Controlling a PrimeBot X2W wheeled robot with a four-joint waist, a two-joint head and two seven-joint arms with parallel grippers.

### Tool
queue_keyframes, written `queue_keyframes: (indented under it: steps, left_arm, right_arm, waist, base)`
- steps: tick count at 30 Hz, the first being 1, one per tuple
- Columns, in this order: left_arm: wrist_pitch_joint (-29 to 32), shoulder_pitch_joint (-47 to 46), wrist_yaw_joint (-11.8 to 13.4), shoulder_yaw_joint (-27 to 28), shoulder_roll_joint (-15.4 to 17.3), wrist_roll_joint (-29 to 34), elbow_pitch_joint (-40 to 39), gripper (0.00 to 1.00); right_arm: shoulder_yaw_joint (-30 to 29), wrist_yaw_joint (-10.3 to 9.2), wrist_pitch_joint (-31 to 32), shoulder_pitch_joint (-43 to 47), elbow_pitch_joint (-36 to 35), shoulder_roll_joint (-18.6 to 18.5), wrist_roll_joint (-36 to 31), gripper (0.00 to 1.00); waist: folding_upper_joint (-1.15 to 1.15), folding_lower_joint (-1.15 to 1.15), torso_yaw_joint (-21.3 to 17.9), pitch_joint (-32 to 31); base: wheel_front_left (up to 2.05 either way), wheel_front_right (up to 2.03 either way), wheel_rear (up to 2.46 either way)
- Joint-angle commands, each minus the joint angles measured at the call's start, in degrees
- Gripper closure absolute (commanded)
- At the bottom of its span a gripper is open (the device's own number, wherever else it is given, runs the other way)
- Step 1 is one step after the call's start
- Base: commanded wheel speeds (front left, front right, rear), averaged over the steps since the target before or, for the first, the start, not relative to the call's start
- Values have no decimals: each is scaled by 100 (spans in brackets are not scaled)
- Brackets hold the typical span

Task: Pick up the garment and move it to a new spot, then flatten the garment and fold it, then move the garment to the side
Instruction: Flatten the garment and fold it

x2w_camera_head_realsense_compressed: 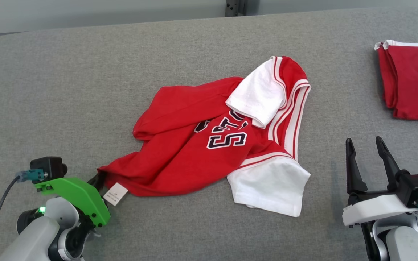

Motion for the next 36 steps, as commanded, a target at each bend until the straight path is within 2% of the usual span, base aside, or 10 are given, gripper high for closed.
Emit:
queue_keyframes:
  steps: [1, 5, 6, 8, 9, 16, 21, 27, 32, 36]
  left_arm:
    - [-58, -116, -46, 44, -52, 3, 261, 100]
    - [-180, -161, -128, 107, -140, -73, 974, 100]
    - [-206, -139, -153, 112, -163, -93, 1119, 94]
    - [-240, -100, -225, 72, -188, -69, 1334, 52]
    - [-293, -68, -255, 80, -204, -67, 1415, 0]
    - [-634, 457, -460, 131, -141, -153, 1314, 0]
    - [-1115, 917, -347, 330, -62, -190, 774, 0]
    - [-2071, 1440, -16, 561, -58, 93, -55, 0]
    - [-2399, 1856, 209, 873, -241, 644, -537, 0]
    - [-2413, 2221, 266, 1304, -474, 1671, -862, 0]
  right_arm:
    - [-40, -3, -17, -21, 21, -16, -32, 0]
    - [-107, -3, -17, 51, 68, -14, -45, 0]
    - [-125, -3, -17, 65, 79, -15, -46, 0]
    - [-144, -3, -17, 87, 127, -14, -53, 0]
    - [-138, -3, -17, 84, 139, -14, -61, 0]
    - [-168, -3, -17, 193, 228, -16, -81, 0]
    - [-210, -3, -17, 324, 196, -18, -110, 0]
    - [-327, -3, -17, 476, -62, -16, -251, 0]
    - [-421, -3, -17, 643, -318, -34, -398, 0]
    - [-456, -3, -17, 821, -439, -49, -471, 0]
  waist:
    - [0, 0, -112, 78]
    - [0, 0, -134, 40]
    - [0, 0, -127, 20]
    - [0, 0, -105, -39]
    - [0, 0, -93, -72]
    - [0, 0, 55, -405]
    - [0, 0, 181, -654]
    - [0, 0, 332, -946]
    - [0, 0, 412, -1265]
    - [0, 0, 453, -1435]
  base:
    - [0, 0, 0]
    - [0, 0, 0]
    - [0, 0, 0]
    - [0, 0, 0]
    - [0, 0, 0]
    - [0, 0, 0]
    - [0, 0, 0]
    - [0, 0, 0]
    - [0, 0, 0]
    - [0, 0, 0]
